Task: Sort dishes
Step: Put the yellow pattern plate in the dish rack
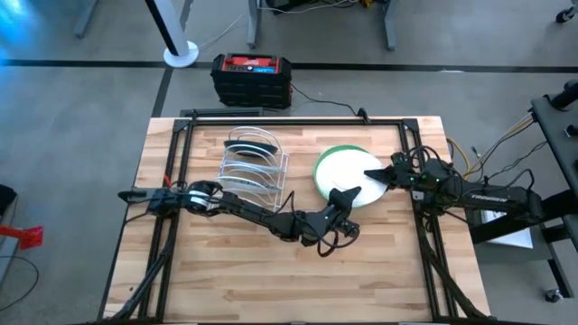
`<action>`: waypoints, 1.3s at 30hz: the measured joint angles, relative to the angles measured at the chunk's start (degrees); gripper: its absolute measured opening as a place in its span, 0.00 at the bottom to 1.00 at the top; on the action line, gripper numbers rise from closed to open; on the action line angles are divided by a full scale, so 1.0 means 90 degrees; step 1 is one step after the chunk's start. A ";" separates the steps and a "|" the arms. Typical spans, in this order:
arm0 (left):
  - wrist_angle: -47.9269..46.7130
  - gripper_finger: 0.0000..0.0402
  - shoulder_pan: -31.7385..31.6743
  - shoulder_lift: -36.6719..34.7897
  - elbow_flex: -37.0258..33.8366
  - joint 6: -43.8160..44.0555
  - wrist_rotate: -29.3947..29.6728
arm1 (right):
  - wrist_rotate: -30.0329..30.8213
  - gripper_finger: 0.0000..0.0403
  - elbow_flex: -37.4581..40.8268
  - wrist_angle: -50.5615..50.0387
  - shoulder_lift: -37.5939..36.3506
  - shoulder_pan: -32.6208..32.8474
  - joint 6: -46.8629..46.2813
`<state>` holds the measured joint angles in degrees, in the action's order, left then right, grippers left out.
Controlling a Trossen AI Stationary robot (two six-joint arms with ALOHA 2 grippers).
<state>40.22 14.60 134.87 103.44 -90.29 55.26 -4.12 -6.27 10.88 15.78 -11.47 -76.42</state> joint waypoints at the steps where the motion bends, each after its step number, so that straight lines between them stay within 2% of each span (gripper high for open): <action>1: 0.0021 0.03 0.0004 0.0000 0.0000 -0.0009 -0.0019 | 0.0004 0.33 -0.0001 0.0080 0.0025 -0.0001 -0.0047; 6: 0.0020 0.03 0.0011 -0.0012 0.0000 -0.0037 -0.0112 | 0.0003 0.21 -0.0008 0.0422 0.0084 0.0001 -0.0229; 12: 0.0076 0.05 0.0009 -0.0015 0.0000 -0.0123 -0.0138 | -0.0010 0.19 -0.0011 0.0451 0.0084 0.0001 -0.0202; 19: 0.0097 0.28 -0.0020 0.0015 -0.0022 0.0150 -0.0063 | 0.0034 0.16 -0.0011 0.0504 0.0086 0.0001 0.0704; 25: -0.0142 0.40 -0.0045 0.0015 -0.0022 0.0390 0.0083 | 0.0012 0.06 -0.0009 0.0635 0.0084 0.0004 0.0816; 39: -0.0078 0.42 -0.0062 0.0015 -0.0019 0.0773 0.0464 | 0.0121 0.06 0.0013 0.1010 0.0092 0.0000 0.1041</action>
<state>39.51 14.04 135.00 103.27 -83.33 59.44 -3.03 -6.15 19.97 16.60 -11.47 -67.05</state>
